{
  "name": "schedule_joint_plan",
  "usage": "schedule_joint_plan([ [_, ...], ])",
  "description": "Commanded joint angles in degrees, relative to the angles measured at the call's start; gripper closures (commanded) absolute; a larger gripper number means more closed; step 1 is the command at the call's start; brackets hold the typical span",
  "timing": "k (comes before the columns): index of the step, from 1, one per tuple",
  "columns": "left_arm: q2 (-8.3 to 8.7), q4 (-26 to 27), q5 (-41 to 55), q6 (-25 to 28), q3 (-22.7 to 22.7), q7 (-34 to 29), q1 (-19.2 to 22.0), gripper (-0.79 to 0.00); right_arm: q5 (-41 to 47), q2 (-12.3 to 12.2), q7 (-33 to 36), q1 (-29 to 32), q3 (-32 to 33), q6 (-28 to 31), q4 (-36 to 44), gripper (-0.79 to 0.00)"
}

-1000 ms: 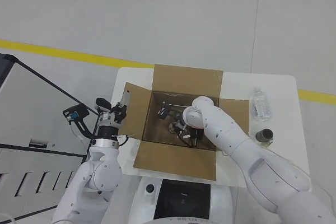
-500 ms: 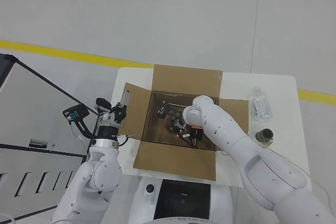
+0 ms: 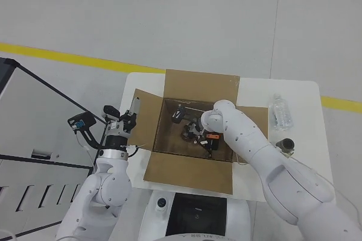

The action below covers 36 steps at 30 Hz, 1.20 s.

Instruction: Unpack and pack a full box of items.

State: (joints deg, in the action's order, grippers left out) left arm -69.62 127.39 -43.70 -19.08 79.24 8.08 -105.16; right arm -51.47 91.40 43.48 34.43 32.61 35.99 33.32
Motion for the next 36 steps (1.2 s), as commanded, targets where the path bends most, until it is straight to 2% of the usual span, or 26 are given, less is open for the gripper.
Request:
schedule_joint_plan([
  [1, 0.0, 0.0, 0.0, 0.0, 0.0, 0.0, 0.0, -0.785, -0.2, -0.2, 0.0, 0.1, 0.2, 0.0, 0.3, 0.0],
  [10, 0.0, 0.0, 0.0, 0.0, 0.0, 0.0, 0.0, -0.785, -0.6, -0.6, 1.4, 1.0, 0.6, -0.7, 1.6, 0.0],
  [20, 0.0, 0.0, 0.0, 0.0, 0.0, 0.0, 0.0, -0.785, 0.2, 0.1, 3.1, 1.2, 0.1, -0.6, 0.6, 0.0],
  [21, 0.0, 0.0, 0.0, 0.0, 0.0, 0.0, 0.0, -0.785, 0.2, 0.2, 3.2, 1.2, 0.1, -0.7, 0.4, -0.009],
  [25, 0.0, 0.0, 0.0, 0.0, 0.0, 0.0, 0.0, -0.785, 0.4, 0.6, 3.4, 1.2, -0.3, -0.5, -0.2, -0.126],
  [28, 0.0, 0.0, 0.0, 0.0, 0.0, 0.0, 0.0, -0.785, 0.4, 1.0, 3.3, 1.2, -0.6, -0.6, -0.8, -0.114],
  [33, 0.0, 0.0, 0.0, 0.0, 0.0, 0.0, 0.0, -0.785, 0.5, 1.5, 3.2, 0.9, -1.0, -0.2, -2.0, -0.194],
  [35, 0.0, 0.0, 0.0, 0.0, 0.0, 0.0, 0.0, -0.785, 0.6, 1.7, 3.0, 0.7, -1.1, 0.2, -2.5, -0.286],
  [36, 0.0, 0.0, 0.0, 0.0, 0.0, 0.0, 0.0, -0.785, 0.6, 1.8, 2.9, 0.6, -1.1, 0.3, -2.7, -0.305],
])
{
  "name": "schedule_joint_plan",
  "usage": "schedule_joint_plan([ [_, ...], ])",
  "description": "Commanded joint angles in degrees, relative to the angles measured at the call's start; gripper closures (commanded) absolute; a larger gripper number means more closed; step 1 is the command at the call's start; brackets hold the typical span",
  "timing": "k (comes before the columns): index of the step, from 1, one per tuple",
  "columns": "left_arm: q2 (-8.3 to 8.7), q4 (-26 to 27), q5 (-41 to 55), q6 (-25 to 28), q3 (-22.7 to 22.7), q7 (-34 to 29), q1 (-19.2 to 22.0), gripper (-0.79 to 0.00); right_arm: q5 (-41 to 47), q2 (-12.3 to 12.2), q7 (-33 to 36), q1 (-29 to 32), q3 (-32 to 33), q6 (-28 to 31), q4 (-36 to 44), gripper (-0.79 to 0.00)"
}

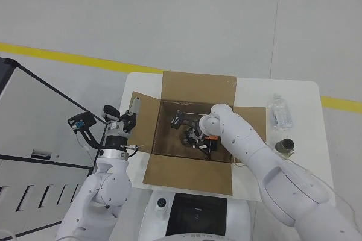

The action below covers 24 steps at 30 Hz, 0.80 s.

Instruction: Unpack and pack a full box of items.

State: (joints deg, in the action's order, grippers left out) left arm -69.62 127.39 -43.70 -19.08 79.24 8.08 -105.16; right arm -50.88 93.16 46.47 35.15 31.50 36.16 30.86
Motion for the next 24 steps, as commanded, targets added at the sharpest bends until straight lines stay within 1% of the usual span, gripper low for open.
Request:
schedule_joint_plan([
  [1, 0.0, 0.0, 0.0, 0.0, 0.0, 0.0, 0.0, -0.785, 0.0, 0.2, -0.3, -0.2, -0.1, 0.2, -0.5, -0.299],
  [5, 0.0, 0.0, 0.0, 0.0, 0.0, 0.0, 0.0, -0.785, 0.0, 0.6, -0.7, -0.3, -0.3, 0.4, -1.3, -0.286],
  [8, 0.0, 0.0, 0.0, 0.0, 0.0, 0.0, 0.0, -0.785, 0.0, 0.9, -0.8, -0.4, -0.5, 0.4, -1.9, -0.246],
  [11, 0.0, 0.0, 0.0, 0.0, 0.0, 0.0, 0.0, -0.785, 0.1, 1.2, -0.7, -0.5, -0.7, -0.1, -2.5, -0.145],
  [13, 0.0, 0.0, 0.0, 0.0, 0.0, 0.0, 0.0, -0.785, 0.0, 1.4, -0.7, -0.6, -0.8, -0.1, -2.8, -0.172],
  [15, 0.0, 0.0, 0.0, 0.0, 0.0, 0.0, 0.0, -0.785, -0.1, 1.6, -0.7, -0.7, -0.9, -0.1, -3.1, -0.249],
  [16, 0.0, 0.0, 0.0, 0.0, 0.0, 0.0, 0.0, -0.785, -0.2, 1.7, -0.7, -0.7, -1.0, -0.1, -3.3, -0.249],
  [17, 0.0, 0.0, 0.0, 0.0, 0.0, 0.0, 0.0, -0.785, -0.3, 1.8, -0.7, -0.7, -1.1, -0.2, -3.4, -0.092],
  [18, 0.0, 0.0, 0.0, 0.0, 0.0, 0.0, 0.0, -0.785, -0.3, 1.9, -0.8, -0.7, -1.1, -0.4, -3.5, 0.0],
  [24, 0.0, 0.0, 0.0, 0.0, 0.0, 0.0, 0.0, -0.785, 0.0, 2.1, -2.0, -1.2, -0.9, 0.6, -4.0, 0.0],
])
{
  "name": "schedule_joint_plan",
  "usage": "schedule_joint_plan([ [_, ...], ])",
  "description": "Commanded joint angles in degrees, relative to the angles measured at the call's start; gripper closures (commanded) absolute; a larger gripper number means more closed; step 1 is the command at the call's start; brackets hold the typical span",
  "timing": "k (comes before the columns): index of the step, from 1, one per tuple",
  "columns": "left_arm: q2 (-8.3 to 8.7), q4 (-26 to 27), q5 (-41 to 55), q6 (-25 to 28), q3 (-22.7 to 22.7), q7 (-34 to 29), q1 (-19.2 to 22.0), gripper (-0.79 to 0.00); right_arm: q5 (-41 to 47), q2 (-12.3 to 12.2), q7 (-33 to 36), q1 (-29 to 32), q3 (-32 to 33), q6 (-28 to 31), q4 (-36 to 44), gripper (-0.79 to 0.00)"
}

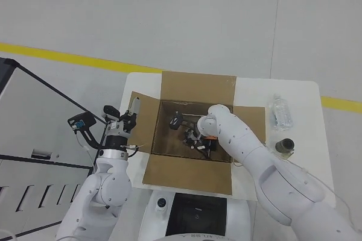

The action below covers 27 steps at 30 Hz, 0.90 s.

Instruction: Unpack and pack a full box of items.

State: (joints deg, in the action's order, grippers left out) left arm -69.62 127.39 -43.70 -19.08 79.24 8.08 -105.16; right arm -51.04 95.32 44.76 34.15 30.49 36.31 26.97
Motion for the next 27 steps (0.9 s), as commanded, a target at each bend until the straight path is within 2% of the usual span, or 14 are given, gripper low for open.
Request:
schedule_joint_plan([
  [1, 0.0, 0.0, 0.0, 0.0, 0.0, 0.0, 0.0, -0.785, 0.7, -0.1, -0.6, -0.3, 0.4, 1.3, -0.3, 0.0],
  [9, 0.0, 0.0, 0.0, 0.0, 0.0, 0.0, 0.0, -0.785, 3.2, -1.8, -2.6, -1.9, 3.2, 7.9, -1.0, 0.0],
  [14, 0.0, 0.0, 0.0, 0.0, 0.0, 0.0, 0.0, -0.785, 1.6, -3.8, -4.3, -2.0, 4.9, 7.3, 2.3, 0.0],
  [18, 0.0, 0.0, 0.0, 0.0, 0.0, 0.0, 0.0, -0.785, -1.4, -6.5, -6.2, -1.1, 7.5, 5.5, 7.8, 0.0],
  [22, 0.0, 0.0, 0.0, 0.0, 0.0, 0.0, 0.0, -0.785, -7.9, -10.3, -7.7, 2.6, 11.2, 1.3, 19.2, 0.0],
  [27, 0.0, 0.0, 0.0, 0.0, 0.0, 0.0, 0.0, -0.785, -20.3, -15.6, -3.0, 15.4, 17.2, -6.4, 45.3, 0.0],
])
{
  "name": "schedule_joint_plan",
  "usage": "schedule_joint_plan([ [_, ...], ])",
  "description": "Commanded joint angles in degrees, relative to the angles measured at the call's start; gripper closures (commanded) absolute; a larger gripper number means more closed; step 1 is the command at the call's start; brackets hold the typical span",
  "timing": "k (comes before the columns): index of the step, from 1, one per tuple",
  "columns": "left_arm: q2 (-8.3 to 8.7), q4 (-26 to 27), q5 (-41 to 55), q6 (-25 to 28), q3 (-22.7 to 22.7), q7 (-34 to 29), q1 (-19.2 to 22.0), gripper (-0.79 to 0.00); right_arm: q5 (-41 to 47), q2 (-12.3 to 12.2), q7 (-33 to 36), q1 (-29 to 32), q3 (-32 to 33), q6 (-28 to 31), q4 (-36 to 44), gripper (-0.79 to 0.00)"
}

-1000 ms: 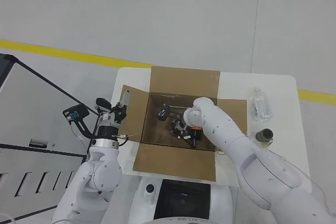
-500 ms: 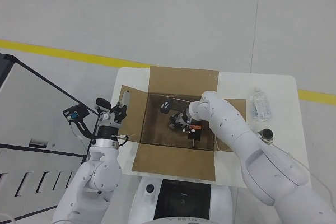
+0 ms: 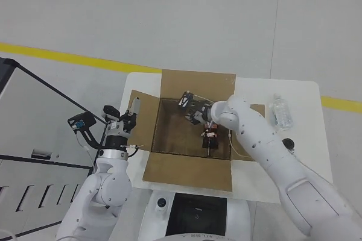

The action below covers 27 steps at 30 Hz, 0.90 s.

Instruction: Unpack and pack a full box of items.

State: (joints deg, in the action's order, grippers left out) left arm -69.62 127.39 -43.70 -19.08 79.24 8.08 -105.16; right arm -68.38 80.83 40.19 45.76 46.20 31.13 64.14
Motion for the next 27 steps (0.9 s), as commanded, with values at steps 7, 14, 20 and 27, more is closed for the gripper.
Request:
schedule_joint_plan([
  [7, 0.0, 0.0, 0.0, 0.0, 0.0, 0.0, 0.0, -0.785, -16.5, -5.3, 6.7, 18.4, 7.5, -2.1, 32.3, 0.0],
  [14, 0.0, 0.0, 0.0, 0.0, 0.0, 0.0, 0.0, -0.785, -16.8, -5.9, 6.2, 20.8, 8.7, -1.5, 34.4, 0.0],
  [20, 0.0, 0.0, 0.0, 0.0, 0.0, 0.0, 0.0, -0.785, -16.8, -5.9, 6.2, 20.8, 8.7, -1.5, 34.4, 0.0],
  [27, 0.0, 0.0, 0.0, 0.0, 0.0, 0.0, 0.0, -0.785, -28.1, -5.9, 5.0, 19.6, 4.8, -1.4, 40.3, 0.0],
])
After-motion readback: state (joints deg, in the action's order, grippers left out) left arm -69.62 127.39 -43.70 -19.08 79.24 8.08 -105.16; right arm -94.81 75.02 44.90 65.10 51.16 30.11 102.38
